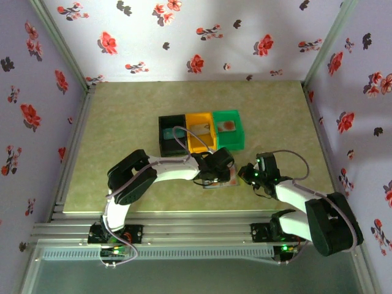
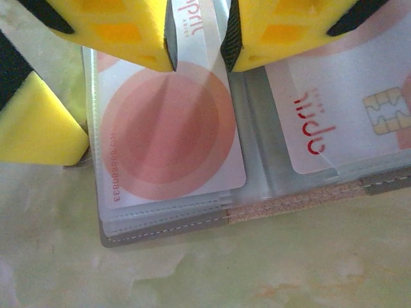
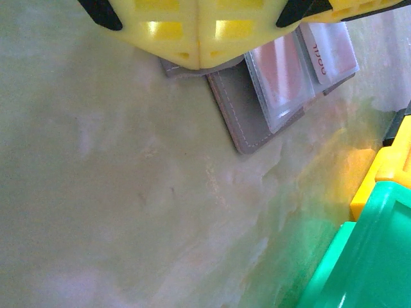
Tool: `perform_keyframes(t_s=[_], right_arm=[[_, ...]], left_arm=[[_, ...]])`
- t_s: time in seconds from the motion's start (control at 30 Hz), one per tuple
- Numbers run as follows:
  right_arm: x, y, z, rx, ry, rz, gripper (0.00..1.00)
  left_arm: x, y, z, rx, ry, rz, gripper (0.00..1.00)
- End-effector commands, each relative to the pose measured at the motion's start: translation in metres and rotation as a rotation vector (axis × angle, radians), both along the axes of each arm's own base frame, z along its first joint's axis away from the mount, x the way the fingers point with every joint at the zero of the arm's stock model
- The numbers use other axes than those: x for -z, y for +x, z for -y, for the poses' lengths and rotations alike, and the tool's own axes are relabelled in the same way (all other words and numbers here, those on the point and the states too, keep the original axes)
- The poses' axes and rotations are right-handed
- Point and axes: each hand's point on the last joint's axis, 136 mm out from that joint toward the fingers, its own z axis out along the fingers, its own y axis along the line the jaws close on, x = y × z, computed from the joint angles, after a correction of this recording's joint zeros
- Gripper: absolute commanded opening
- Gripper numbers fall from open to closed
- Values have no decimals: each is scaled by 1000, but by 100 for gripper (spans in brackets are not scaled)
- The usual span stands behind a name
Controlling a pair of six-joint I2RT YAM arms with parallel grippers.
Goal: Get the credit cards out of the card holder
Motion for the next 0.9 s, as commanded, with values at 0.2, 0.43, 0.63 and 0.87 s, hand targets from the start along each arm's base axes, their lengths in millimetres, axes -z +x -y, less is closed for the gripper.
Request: perform_keyframes(t_s=[0.2,0.43,0.63,0.87], right_arm=[[29,-32,10,-7,-68,-152,0],[29,-32,10,-7,-68,-153,0],[29,-32,10,-7,-71,-152,0],[29,-31,9,-10,-69,-148,0]], left_arm=[[29,-1,-38,3,202,17,27],[22,1,-38,14,212,33,31],[25,0,-38,17,222,28,32],[27,0,-38,27,230,26,32]])
